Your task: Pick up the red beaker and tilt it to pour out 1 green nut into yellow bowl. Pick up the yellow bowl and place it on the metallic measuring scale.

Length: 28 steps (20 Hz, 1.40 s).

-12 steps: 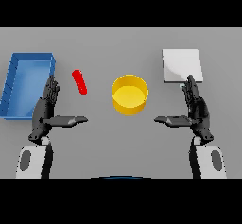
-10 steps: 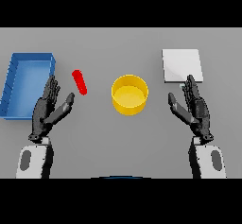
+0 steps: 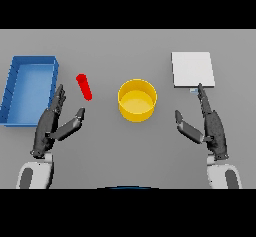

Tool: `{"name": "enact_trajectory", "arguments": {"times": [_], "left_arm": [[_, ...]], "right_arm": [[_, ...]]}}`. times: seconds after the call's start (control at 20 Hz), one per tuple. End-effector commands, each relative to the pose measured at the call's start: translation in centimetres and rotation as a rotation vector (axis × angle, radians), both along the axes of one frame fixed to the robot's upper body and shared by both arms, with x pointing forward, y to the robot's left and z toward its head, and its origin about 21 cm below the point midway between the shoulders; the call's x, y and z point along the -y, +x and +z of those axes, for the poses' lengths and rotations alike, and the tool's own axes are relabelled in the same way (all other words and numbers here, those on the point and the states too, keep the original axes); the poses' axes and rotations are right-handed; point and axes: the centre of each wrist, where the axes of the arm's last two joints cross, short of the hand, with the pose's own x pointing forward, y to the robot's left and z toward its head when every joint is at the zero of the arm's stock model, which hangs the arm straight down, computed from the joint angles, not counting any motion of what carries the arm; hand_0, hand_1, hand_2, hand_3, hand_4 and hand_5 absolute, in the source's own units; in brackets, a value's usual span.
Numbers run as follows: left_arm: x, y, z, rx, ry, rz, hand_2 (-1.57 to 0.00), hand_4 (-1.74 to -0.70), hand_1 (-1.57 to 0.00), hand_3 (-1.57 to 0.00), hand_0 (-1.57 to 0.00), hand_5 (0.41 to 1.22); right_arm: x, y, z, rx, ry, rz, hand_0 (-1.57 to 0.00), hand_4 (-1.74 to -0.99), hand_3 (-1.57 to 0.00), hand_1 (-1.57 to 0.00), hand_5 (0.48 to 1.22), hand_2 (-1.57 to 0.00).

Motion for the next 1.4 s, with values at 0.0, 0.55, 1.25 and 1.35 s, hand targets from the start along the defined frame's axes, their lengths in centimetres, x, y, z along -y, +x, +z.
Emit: {"name": "enact_trajectory", "arguments": {"times": [0.0, 0.55, 1.25, 1.35], "left_arm": [[0.1, -0.1, 0.3, 0.008, 0.004, -0.006, 0.00, -1.23, 0.00, 0.00, 0.00, 0.661], [1.3, 5.6, -1.7, -0.072, 0.025, -0.049, 0.00, -1.38, 0.00, 0.00, 0.00, 0.739], [2.3, 11.7, -2.7, -0.114, 0.034, -0.056, 0.00, -1.31, 0.00, 0.00, 0.00, 0.703], [2.6, 12.2, -2.7, -0.114, 0.038, -0.061, 0.00, -1.32, 0.00, 0.00, 0.00, 0.708]], "right_arm": [[-0.3, 0.2, -0.2, -0.007, 0.006, 0.005, 0.00, -1.241, 0.00, 0.00, 0.680, 0.00], [-0.7, -0.3, -0.1, -0.002, 0.075, 0.035, 0.00, -1.312, 0.00, 0.00, 0.681, 0.00], [-0.1, 0.1, 0.0, -0.026, 0.099, 0.016, 0.00, -1.329, 0.00, 0.00, 0.684, 0.00], [0.2, -0.1, 0.2, -0.005, 0.096, 0.022, 0.00, -1.320, 0.00, 0.00, 0.683, 0.00]]}}
